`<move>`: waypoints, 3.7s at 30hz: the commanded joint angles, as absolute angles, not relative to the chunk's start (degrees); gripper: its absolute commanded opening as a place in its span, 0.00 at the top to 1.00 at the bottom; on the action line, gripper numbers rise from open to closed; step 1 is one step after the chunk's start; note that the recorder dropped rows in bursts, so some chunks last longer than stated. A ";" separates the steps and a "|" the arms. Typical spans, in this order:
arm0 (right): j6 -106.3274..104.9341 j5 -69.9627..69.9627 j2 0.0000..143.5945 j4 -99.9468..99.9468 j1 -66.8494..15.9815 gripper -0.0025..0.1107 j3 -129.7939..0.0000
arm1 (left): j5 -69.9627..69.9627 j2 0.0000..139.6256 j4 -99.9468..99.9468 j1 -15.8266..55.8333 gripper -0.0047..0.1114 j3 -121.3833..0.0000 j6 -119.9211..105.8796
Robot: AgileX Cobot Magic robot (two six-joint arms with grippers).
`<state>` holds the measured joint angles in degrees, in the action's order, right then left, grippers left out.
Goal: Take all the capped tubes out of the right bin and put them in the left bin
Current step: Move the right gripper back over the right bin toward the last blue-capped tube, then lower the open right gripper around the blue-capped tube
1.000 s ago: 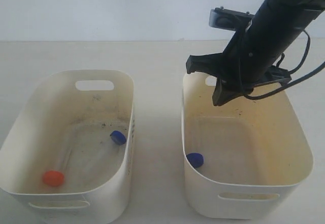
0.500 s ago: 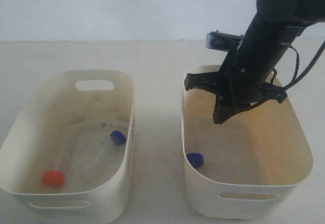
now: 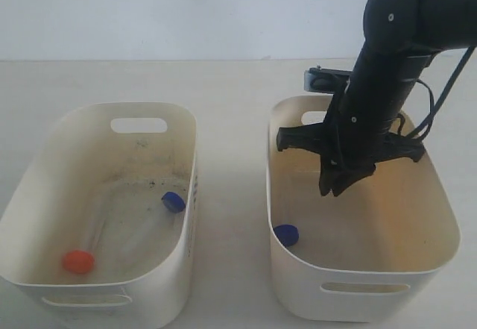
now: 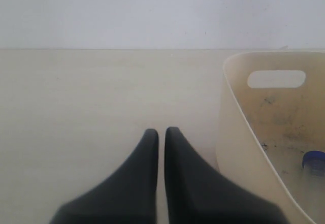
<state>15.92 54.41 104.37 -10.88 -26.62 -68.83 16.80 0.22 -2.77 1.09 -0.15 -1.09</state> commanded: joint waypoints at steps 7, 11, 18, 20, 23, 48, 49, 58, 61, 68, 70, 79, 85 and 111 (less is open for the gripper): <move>14.39 52.35 105.47 -11.36 -27.58 0.30 -68.66 | 16.92 0.00 -3.28 1.22 0.92 0.00 -0.97; 13.34 51.17 106.36 -12.87 -28.54 0.26 -68.66 | 16.92 0.00 -3.28 1.22 0.92 0.00 -0.97; 13.03 51.81 108.07 -15.38 -28.54 0.26 -68.66 | 16.92 0.00 -3.28 1.22 0.92 0.00 -0.97; 13.03 51.92 108.07 -15.37 -28.54 0.26 -68.66 | 16.92 0.00 -3.28 1.22 0.92 0.00 -0.97; 13.03 51.91 108.07 -15.26 -28.54 0.26 -68.66 | 16.92 0.00 -3.28 1.22 0.92 0.00 -0.97; 14.11 55.80 106.97 -9.77 -28.54 0.26 -68.66 | 16.92 0.00 -3.28 1.22 0.92 0.00 -0.97; 13.25 55.09 106.51 -10.62 -28.54 0.26 -68.66 | 16.92 0.00 -3.28 1.22 0.92 0.00 -0.97; 12.91 54.45 104.63 -11.26 -28.54 0.26 -68.66 | 16.92 0.00 -3.28 1.22 0.92 0.00 -0.97; 13.36 54.33 104.65 -11.26 -28.54 0.26 -68.66 | 16.92 0.00 -3.28 1.22 0.92 0.00 -0.97; 17.66 52.66 104.65 -8.72 -28.54 0.26 -68.66 | 16.92 0.00 -3.28 1.22 0.92 0.00 -0.97; 17.99 52.15 104.65 -8.95 -28.54 0.26 -68.66 | 16.92 0.00 -3.28 1.22 0.92 0.00 -0.97; 18.13 51.32 108.00 -11.94 -28.68 0.26 -68.66 | 16.92 0.00 -3.28 1.22 0.92 0.00 -0.97; 15.59 50.79 108.64 -15.57 -28.68 0.26 -68.66 | 16.92 0.00 -3.28 1.22 0.92 0.00 -0.97; 8.00 51.93 115.27 -21.71 -28.68 0.26 -68.66 | 16.92 0.00 -3.28 1.22 0.92 0.00 -0.97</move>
<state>8.68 52.25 113.71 -20.14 -28.01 -68.61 16.80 0.22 -2.77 1.09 -0.15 -1.09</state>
